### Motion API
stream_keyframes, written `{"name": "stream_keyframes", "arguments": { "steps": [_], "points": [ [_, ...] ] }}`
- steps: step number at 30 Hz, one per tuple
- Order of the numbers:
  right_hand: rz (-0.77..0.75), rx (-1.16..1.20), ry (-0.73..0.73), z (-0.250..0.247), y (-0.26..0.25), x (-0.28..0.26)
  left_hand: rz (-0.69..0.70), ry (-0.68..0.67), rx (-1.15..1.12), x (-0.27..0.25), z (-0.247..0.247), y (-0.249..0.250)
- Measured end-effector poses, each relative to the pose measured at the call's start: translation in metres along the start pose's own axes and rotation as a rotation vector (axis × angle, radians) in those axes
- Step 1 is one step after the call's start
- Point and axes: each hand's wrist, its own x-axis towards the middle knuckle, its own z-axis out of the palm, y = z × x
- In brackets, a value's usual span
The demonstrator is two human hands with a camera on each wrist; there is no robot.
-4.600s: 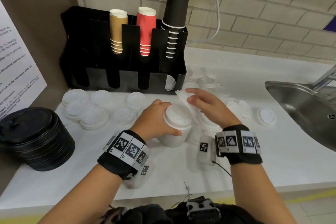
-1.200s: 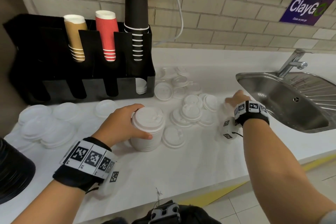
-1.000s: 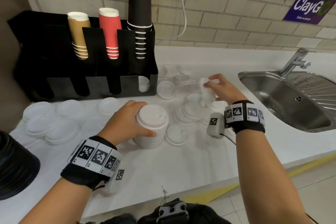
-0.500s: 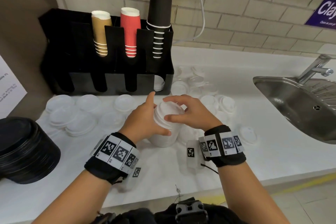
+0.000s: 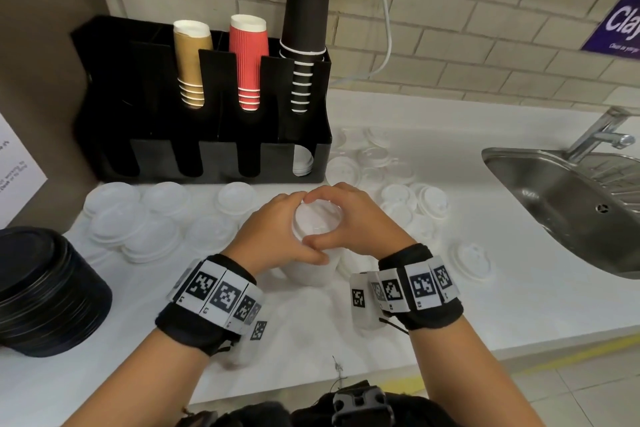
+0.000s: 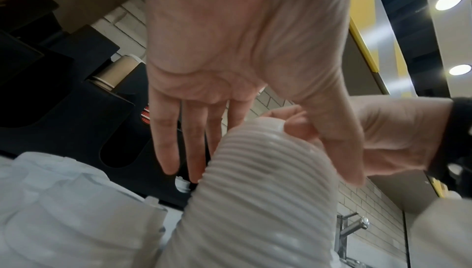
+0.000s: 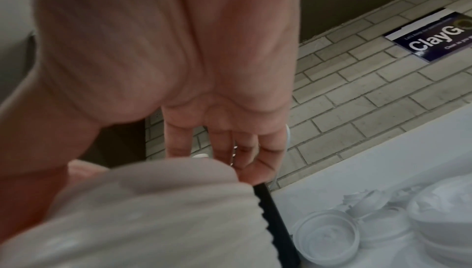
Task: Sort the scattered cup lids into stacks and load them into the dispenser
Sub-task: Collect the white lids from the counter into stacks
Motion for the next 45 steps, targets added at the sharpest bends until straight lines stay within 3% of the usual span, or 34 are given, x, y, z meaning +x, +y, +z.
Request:
{"name": "stream_keyframes", "arguments": {
  "steps": [5, 8, 10, 13, 17, 22, 26, 29, 34, 39, 45],
  "points": [
    [0.003, 0.101, -0.099, -0.015, 0.01, 0.005, -0.012, -0.01, 0.009, 0.004, -0.005, -0.001],
    [0.161, 0.234, 0.057, -0.038, 0.028, 0.032, -0.028, -0.015, 0.036, 0.007, -0.007, -0.001],
    [0.3, 0.025, 0.129, -0.052, 0.045, 0.06, -0.035, -0.023, 0.044, 0.008, -0.007, -0.002],
    [0.409, -0.335, -0.126, -0.055, 0.06, 0.095, -0.042, -0.024, 0.056, 0.008, -0.008, -0.002],
    [0.369, -0.509, -0.397, -0.035, 0.057, 0.109, -0.035, -0.03, 0.064, 0.007, -0.008, -0.001],
    [0.374, -0.621, -0.513, -0.024, 0.053, 0.111, -0.036, -0.034, 0.059, 0.007, -0.009, -0.002],
    [0.381, -0.541, -0.579, -0.043, 0.047, 0.101, -0.035, -0.042, 0.062, 0.008, -0.01, -0.003],
    [0.341, -0.45, -0.502, -0.068, 0.051, 0.095, -0.034, -0.049, 0.055, 0.01, -0.011, -0.002],
    [0.385, -0.287, -0.144, -0.093, 0.067, 0.101, -0.042, -0.06, 0.076, 0.012, -0.012, -0.002],
    [0.412, -0.494, -0.249, -0.06, 0.072, 0.13, -0.042, -0.072, 0.068, 0.012, -0.014, 0.0],
    [0.423, -0.798, -0.179, -0.016, 0.092, 0.166, -0.043, -0.065, 0.088, 0.009, -0.014, 0.002]
  ]
}}
